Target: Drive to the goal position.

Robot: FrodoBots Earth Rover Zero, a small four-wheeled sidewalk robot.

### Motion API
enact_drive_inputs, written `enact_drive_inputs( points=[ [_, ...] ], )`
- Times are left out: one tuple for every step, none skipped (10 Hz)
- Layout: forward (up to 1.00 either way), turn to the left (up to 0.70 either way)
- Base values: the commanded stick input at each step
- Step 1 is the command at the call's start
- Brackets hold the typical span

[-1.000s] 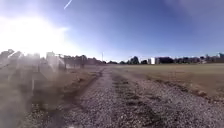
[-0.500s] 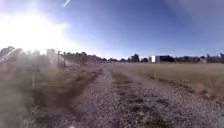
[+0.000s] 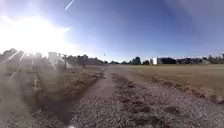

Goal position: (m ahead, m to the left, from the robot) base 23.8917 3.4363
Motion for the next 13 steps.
enact_drive_inputs(
  points=[
    [0.5,0.0],
    [0.5,0.0],
    [0.5,0.0],
    [0.5,0.0],
    [0.5,0.0],
    [0.5,0.0],
    [0.5,0.0],
    [0.5,0.0],
    [0.5,0.0],
    [0.5,0.0],
    [0.5,0.0],
    [0.5,0.0],
    [0.5,0.0]
  ],
)
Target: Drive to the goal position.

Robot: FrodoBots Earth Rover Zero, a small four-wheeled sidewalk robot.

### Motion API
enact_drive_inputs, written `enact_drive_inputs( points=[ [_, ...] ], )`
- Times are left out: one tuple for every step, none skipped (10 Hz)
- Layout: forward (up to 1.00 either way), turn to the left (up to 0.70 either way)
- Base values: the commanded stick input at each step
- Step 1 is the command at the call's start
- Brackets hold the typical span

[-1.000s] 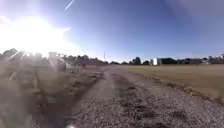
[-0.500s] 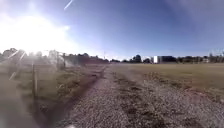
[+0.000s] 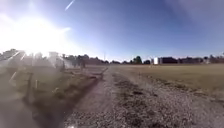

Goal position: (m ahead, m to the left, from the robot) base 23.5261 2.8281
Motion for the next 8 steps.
enact_drive_inputs(
  points=[
    [0.5,0.0],
    [0.5,0.0],
    [0.5,0.0],
    [0.5,0.0],
    [0.5,0.0],
    [0.5,0.0],
    [0.5,0.0],
    [0.5,0.0]
  ],
)
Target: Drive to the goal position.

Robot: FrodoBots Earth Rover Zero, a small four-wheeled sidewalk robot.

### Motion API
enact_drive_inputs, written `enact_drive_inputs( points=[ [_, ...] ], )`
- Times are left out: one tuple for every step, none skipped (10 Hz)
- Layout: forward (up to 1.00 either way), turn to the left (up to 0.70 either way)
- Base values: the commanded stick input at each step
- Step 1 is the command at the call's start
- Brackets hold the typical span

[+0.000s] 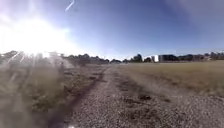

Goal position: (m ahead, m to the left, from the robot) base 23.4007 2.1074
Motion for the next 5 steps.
enact_drive_inputs(
  points=[
    [0.5,0.0],
    [0.5,0.0],
    [0.5,0.0],
    [0.5,0.0],
    [0.5,0.0]
  ],
)
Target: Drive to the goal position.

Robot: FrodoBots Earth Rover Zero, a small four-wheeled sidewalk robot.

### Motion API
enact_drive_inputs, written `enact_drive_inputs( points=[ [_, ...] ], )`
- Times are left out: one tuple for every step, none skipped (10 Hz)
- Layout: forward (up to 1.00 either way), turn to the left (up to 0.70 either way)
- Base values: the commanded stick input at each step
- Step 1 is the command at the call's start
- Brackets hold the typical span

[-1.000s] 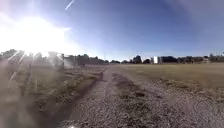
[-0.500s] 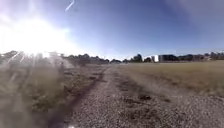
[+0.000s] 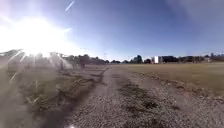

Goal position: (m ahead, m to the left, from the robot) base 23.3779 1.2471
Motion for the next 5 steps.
enact_drive_inputs(
  points=[
    [0.5,0.0],
    [0.5,0.0],
    [0.5,0.0],
    [0.5,0.0],
    [0.5,0.0]
  ],
)
